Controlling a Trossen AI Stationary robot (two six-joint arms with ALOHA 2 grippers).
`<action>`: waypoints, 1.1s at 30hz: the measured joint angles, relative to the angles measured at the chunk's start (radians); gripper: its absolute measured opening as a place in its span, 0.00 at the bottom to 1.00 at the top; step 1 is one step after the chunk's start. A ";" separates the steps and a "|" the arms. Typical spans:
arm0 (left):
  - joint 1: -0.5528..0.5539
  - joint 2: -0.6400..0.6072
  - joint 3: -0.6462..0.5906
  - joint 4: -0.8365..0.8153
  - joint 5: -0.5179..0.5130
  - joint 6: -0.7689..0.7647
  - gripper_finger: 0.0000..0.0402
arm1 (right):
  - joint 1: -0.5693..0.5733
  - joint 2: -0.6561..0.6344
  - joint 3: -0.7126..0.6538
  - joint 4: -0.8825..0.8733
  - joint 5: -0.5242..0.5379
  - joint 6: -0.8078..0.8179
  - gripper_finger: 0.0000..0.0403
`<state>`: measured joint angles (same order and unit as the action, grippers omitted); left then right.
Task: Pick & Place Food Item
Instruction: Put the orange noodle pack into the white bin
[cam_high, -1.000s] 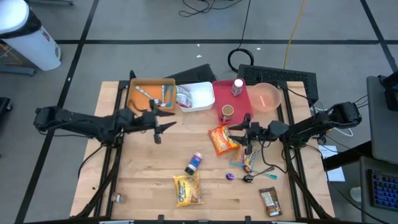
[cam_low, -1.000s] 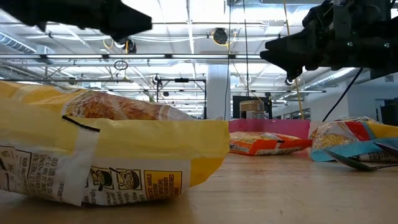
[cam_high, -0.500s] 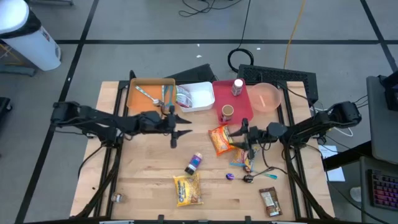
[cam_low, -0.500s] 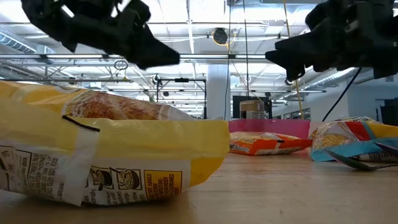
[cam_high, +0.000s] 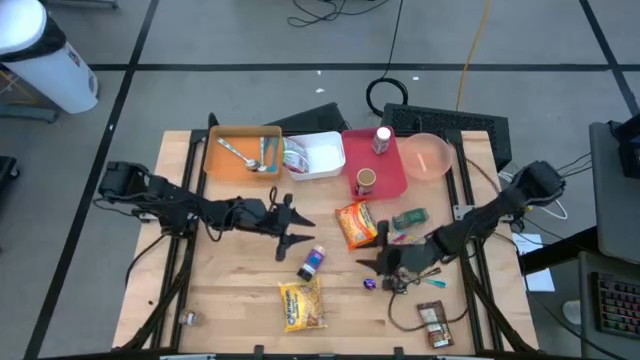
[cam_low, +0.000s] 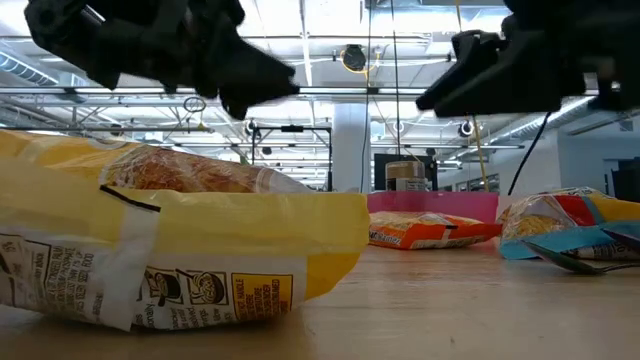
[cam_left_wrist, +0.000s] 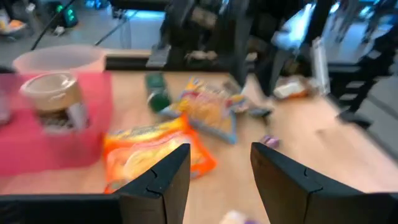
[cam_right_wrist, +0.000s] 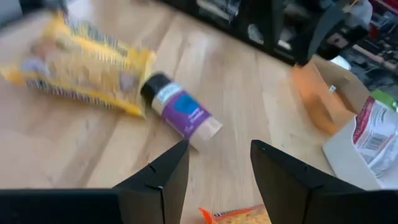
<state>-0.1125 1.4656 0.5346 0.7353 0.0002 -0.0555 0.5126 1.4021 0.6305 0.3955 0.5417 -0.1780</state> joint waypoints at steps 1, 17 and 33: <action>-0.011 -0.005 0.000 0.018 0.000 0.000 0.44 | 0.011 0.040 0.028 -0.026 0.021 -0.014 0.41; -0.072 -0.008 0.000 0.126 -0.002 0.027 0.44 | 0.033 0.418 0.451 -0.754 0.187 0.114 0.41; -0.065 -0.008 0.000 0.121 -0.036 0.042 0.44 | -0.078 0.428 0.474 -0.951 0.112 0.246 0.35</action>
<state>-0.1780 1.4578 0.5346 0.8568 -0.0360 -0.0132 0.4350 1.8297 1.1042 -0.5552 0.6541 0.0677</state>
